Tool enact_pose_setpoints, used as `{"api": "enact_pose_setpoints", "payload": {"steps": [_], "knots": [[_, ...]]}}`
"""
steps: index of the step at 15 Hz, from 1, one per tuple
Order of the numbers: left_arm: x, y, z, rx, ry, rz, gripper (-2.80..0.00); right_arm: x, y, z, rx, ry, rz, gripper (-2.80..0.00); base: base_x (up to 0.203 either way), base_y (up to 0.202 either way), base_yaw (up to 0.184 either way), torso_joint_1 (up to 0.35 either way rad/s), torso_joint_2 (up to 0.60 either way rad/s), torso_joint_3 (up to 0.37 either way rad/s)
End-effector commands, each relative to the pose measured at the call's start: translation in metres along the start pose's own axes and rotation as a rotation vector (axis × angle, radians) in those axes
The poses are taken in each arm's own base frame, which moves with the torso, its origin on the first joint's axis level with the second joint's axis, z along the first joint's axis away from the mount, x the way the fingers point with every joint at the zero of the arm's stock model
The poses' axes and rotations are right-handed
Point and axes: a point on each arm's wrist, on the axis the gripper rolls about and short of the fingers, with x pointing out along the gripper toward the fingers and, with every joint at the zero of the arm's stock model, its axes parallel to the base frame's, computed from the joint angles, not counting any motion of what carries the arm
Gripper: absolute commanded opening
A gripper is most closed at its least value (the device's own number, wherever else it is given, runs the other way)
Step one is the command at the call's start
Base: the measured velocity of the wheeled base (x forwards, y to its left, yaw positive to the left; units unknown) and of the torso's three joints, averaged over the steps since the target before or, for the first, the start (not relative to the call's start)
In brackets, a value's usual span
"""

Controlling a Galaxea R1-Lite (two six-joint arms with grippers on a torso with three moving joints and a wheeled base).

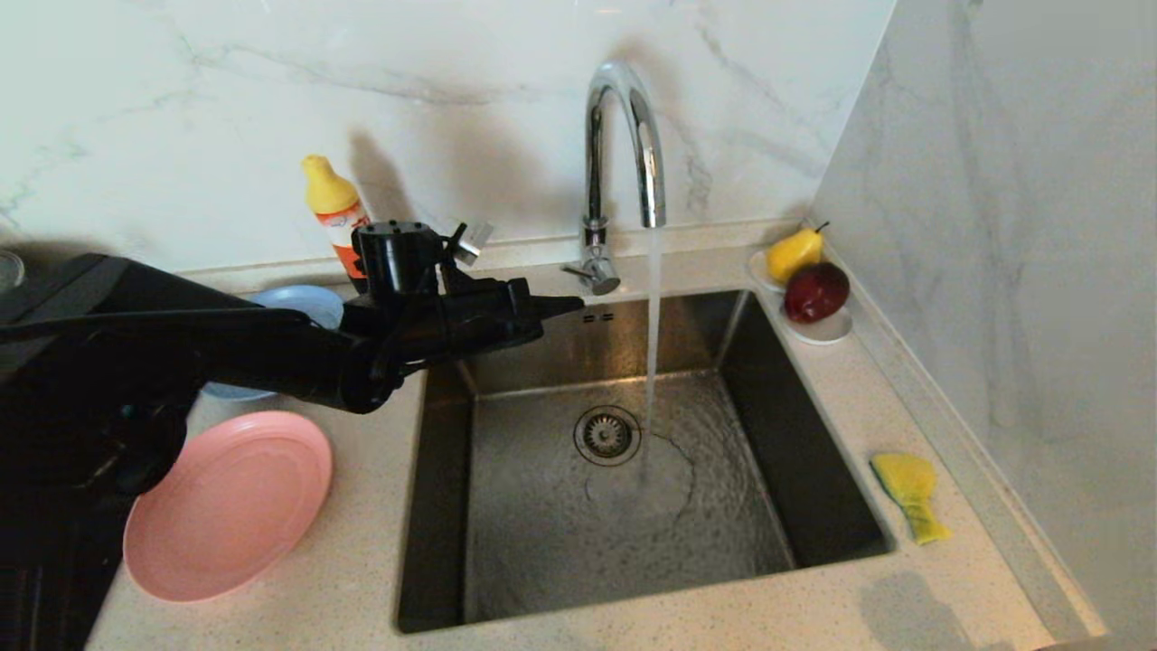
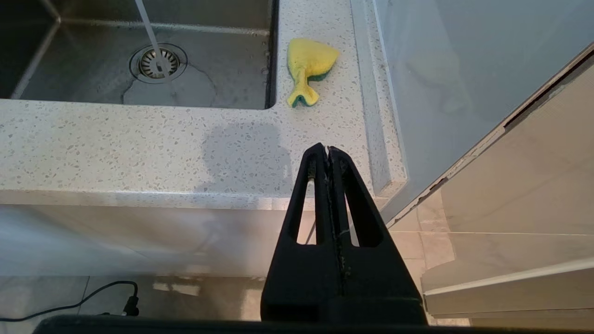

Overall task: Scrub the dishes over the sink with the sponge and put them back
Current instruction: Turn off the faucet

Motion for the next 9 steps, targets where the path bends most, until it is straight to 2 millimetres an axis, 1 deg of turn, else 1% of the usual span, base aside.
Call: {"api": "enact_pose_setpoints", "payload": {"steps": [1,3,5,8,9], "knots": [[0.009,0.008,0.002,0.005,-0.008,-0.008,-2.8,0.0,0.0,0.0,-0.001,0.002,0.001,-2.8,0.0,0.0,0.0,0.0,0.0,0.0],[0.015,0.016,0.0,0.0,-0.009,-0.001,-2.8,0.0,0.0,0.0,-0.001,0.002,0.0,-2.8,0.0,0.0,0.0,0.0,0.0,0.0],[0.023,0.026,0.0,-0.006,-0.041,0.043,-2.8,0.0,0.0,0.0,-0.001,0.002,0.0,-2.8,0.0,0.0,0.0,0.0,0.0,0.0],[0.032,0.034,0.003,0.002,-0.068,0.056,-2.8,0.0,0.0,0.0,-0.001,0.002,0.0,-2.8,0.0,0.0,0.0,0.0,0.0,0.0],[0.033,0.034,0.007,0.002,-0.079,0.051,-2.8,0.0,0.0,0.0,-0.001,0.002,0.0,-2.8,0.0,0.0,0.0,0.0,0.0,0.0]]}}
